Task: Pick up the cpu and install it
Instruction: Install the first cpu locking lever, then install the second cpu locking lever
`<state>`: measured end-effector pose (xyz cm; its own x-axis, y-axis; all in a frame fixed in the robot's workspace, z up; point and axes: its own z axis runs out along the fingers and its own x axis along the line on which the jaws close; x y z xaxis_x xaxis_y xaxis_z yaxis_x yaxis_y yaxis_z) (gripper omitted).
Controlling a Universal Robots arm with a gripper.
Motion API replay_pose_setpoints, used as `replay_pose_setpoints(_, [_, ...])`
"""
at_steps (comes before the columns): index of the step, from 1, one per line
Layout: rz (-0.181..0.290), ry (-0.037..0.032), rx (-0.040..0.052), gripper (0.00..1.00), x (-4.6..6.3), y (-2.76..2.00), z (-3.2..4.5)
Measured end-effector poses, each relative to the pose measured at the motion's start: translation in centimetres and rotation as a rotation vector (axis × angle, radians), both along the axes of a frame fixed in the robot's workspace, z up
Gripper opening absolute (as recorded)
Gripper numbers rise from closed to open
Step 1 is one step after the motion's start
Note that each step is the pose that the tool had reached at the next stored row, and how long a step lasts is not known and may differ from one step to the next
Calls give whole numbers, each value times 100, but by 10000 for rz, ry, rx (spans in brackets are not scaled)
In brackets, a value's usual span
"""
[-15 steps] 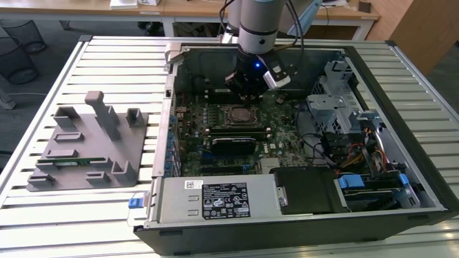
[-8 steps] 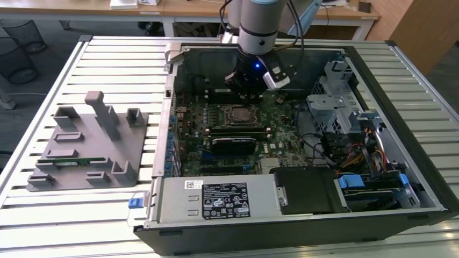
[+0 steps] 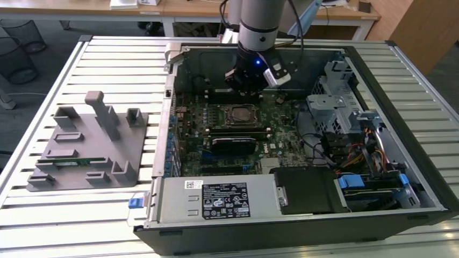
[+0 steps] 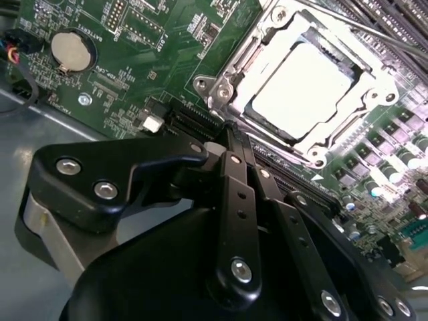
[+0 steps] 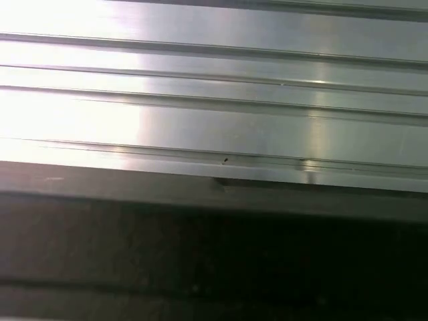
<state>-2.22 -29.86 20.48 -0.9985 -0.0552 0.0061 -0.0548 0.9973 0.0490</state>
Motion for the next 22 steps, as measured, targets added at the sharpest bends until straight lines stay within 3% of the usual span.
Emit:
replay_pose_setpoints(5, [0, 0, 16, 11, 0, -54, 0])
replay_pose_setpoints(22, [-1, 1, 16, 11, 0, -159, 1])
